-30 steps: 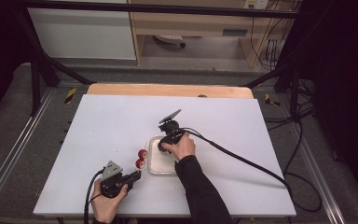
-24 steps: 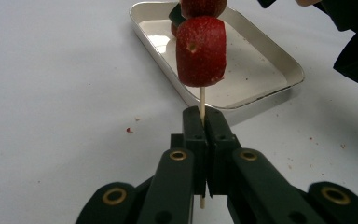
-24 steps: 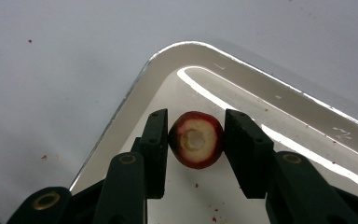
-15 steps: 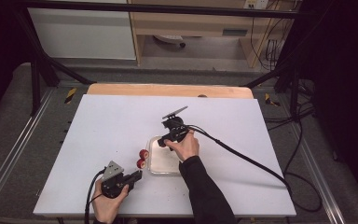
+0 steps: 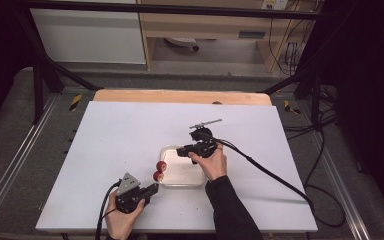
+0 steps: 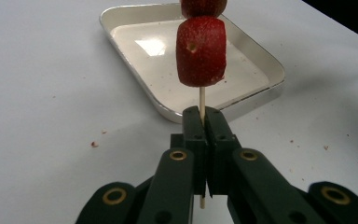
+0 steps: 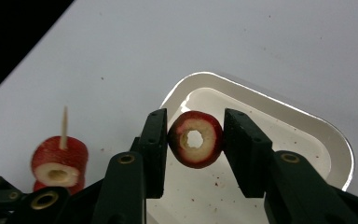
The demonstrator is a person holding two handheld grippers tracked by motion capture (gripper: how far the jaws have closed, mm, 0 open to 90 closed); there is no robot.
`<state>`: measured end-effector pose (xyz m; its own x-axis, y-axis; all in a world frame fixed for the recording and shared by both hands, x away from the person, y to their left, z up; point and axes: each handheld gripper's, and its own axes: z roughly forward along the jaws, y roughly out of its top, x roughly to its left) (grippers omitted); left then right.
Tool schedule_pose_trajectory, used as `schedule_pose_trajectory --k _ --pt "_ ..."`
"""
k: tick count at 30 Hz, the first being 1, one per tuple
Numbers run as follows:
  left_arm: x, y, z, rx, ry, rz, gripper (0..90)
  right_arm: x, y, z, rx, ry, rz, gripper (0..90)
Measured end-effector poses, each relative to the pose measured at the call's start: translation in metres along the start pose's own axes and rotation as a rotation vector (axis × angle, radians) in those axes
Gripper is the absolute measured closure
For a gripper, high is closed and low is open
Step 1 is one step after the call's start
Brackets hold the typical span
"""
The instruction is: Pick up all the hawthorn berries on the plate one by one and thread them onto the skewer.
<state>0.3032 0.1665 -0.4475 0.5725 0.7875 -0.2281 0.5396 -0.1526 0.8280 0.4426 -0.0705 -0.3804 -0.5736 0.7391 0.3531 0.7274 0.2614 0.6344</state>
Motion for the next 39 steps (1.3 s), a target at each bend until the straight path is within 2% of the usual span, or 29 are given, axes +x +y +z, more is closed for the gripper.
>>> schedule_pose_trajectory --k 2,9,18,23,31,39 --pt "-0.003 0.001 0.002 0.001 -0.001 0.007 88.8 -0.003 -0.005 -0.006 -0.053 0.035 0.019 61.7" --pt "-0.016 0.003 0.008 -0.003 -0.008 0.024 88.8 -0.012 -0.024 -0.026 -0.196 0.106 0.066 61.7" --pt "-0.034 0.006 0.016 0.002 -0.012 0.058 88.8 -0.022 -0.042 -0.039 -0.322 0.158 0.092 61.7" --pt "-0.042 0.007 0.021 0.005 -0.019 0.055 88.8 -0.025 -0.046 -0.044 -0.394 0.163 0.106 61.7" --pt "-0.050 0.010 0.029 0.012 -0.021 0.019 88.8 -0.022 -0.047 -0.044 -0.479 0.164 0.121 61.7" --pt "-0.056 0.012 0.034 0.006 -0.025 -0.004 88.8 -0.020 -0.048 -0.043 -0.526 0.172 0.127 61.7"
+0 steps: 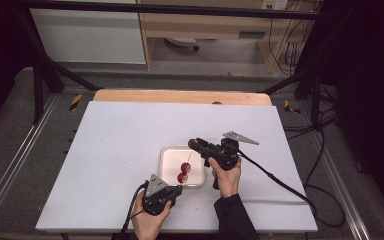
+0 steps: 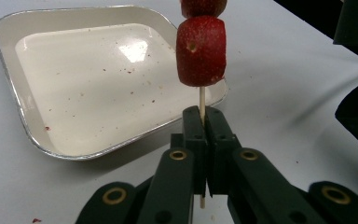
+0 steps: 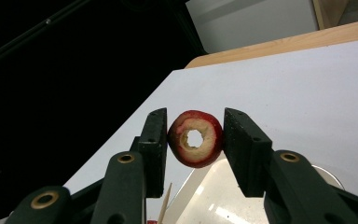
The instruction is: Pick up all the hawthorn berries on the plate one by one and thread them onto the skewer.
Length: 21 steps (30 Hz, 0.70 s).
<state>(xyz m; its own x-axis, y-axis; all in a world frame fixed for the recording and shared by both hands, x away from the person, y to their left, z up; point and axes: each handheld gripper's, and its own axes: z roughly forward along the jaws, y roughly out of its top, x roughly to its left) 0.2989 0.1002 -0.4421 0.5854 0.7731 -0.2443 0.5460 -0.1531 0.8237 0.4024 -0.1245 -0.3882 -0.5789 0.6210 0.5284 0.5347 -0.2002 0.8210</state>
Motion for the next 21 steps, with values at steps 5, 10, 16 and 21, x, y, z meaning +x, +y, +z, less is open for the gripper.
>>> schedule_pose_trajectory --k 5,10,16,21 --pt "-0.0014 0.0018 0.0015 -0.002 0.000 -0.003 88.8 0.0011 -0.0013 -0.0001 -0.006 0.006 0.001 61.7" --pt "-0.0016 0.0038 0.0021 -0.004 -0.001 -0.009 88.8 0.0018 -0.0029 -0.0002 -0.010 0.010 -0.006 61.7" --pt "-0.0004 0.0047 0.0024 -0.003 0.004 -0.013 88.8 0.0026 -0.0042 -0.0004 -0.009 0.016 -0.007 61.7" --pt "0.0001 0.0048 0.0025 -0.003 0.003 -0.018 88.8 0.0032 -0.0043 -0.0006 -0.012 0.021 -0.005 61.7"
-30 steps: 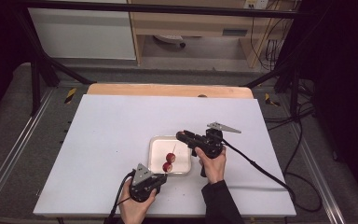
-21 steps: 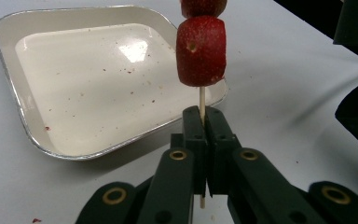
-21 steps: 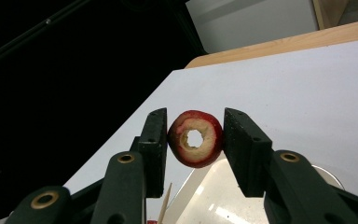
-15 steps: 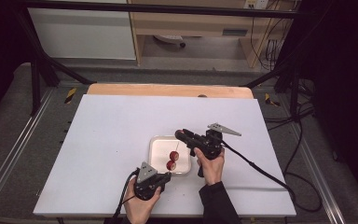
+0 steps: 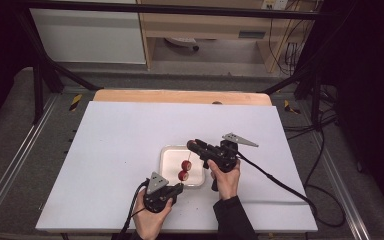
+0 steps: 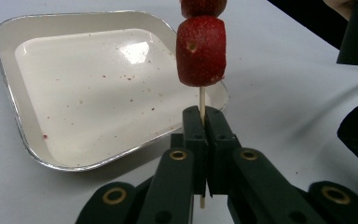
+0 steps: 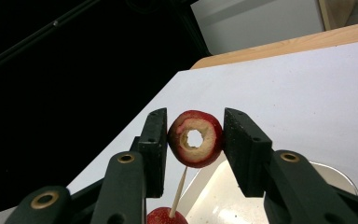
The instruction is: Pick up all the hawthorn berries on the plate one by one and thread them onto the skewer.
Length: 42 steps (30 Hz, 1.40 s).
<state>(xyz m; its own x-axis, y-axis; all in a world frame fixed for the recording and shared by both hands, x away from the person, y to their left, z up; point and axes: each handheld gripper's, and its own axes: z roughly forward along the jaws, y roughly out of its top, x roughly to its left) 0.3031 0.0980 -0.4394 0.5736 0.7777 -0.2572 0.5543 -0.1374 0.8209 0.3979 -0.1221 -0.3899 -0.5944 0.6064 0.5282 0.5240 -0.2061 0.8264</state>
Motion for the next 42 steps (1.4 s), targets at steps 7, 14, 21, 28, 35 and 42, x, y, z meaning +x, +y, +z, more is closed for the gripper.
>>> schedule_pose_trajectory --k 7,14,21,28,35,42 --pt "0.001 0.000 0.000 0.000 -0.001 -0.009 88.8 0.000 -0.002 0.001 0.007 0.001 0.002 61.7" --pt "0.002 0.000 0.001 0.006 -0.024 -0.056 88.8 0.001 -0.007 0.003 0.007 0.002 -0.014 61.8" --pt "0.002 0.000 0.001 -0.013 -0.055 -0.113 88.9 0.004 -0.010 0.002 -0.022 -0.002 -0.039 61.8" --pt "0.002 0.000 0.003 -0.004 -0.063 -0.131 88.9 0.006 -0.016 0.003 -0.029 -0.002 -0.053 61.9" --pt "0.003 0.000 0.002 -0.006 -0.045 -0.101 89.0 0.006 -0.016 0.001 0.004 -0.007 -0.049 62.2" --pt "0.003 0.000 0.000 0.014 -0.031 -0.048 89.0 0.002 -0.012 0.001 0.061 -0.001 -0.066 62.3"
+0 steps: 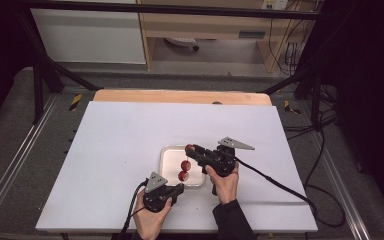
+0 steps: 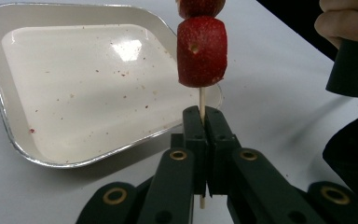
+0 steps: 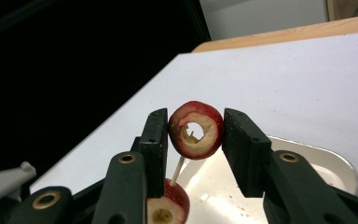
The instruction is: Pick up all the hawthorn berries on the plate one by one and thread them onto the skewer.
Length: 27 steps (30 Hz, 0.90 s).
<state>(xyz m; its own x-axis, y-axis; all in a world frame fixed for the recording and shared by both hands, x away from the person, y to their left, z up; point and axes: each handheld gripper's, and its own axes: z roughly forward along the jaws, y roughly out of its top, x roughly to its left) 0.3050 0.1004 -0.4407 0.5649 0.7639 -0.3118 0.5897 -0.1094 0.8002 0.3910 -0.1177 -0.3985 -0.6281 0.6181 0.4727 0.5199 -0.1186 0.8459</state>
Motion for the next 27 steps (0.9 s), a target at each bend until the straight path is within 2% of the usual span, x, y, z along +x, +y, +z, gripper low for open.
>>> schedule_pose_trajectory --k 5,8,11,15,18,20,22,27 --pt "0.000 0.003 -0.003 0.038 -0.036 -0.031 89.0 0.000 0.000 -0.001 0.036 -0.026 -0.102 62.4" --pt "0.000 0.005 -0.005 0.048 -0.051 -0.042 89.0 0.001 0.001 -0.002 0.051 -0.033 -0.137 62.5" --pt "-0.001 0.006 -0.009 0.059 -0.050 -0.047 89.0 0.002 0.001 -0.003 0.068 -0.037 -0.160 62.5" --pt "-0.004 0.008 -0.005 0.085 -0.039 -0.053 89.0 0.003 0.000 -0.003 0.069 -0.049 -0.164 62.6" --pt "-0.006 0.007 -0.003 0.086 -0.031 -0.048 89.0 0.003 -0.002 -0.004 0.078 -0.077 -0.184 62.6" --pt "-0.005 0.007 -0.001 0.076 -0.029 -0.050 89.0 0.004 -0.002 -0.004 0.074 -0.077 -0.165 62.7" --pt "-0.005 0.007 0.000 0.073 -0.026 -0.041 89.0 0.004 -0.001 -0.004 0.067 -0.052 -0.136 62.7" --pt "-0.005 0.006 0.003 0.056 -0.018 -0.019 89.1 0.003 0.001 -0.006 0.074 -0.065 -0.132 62.8"
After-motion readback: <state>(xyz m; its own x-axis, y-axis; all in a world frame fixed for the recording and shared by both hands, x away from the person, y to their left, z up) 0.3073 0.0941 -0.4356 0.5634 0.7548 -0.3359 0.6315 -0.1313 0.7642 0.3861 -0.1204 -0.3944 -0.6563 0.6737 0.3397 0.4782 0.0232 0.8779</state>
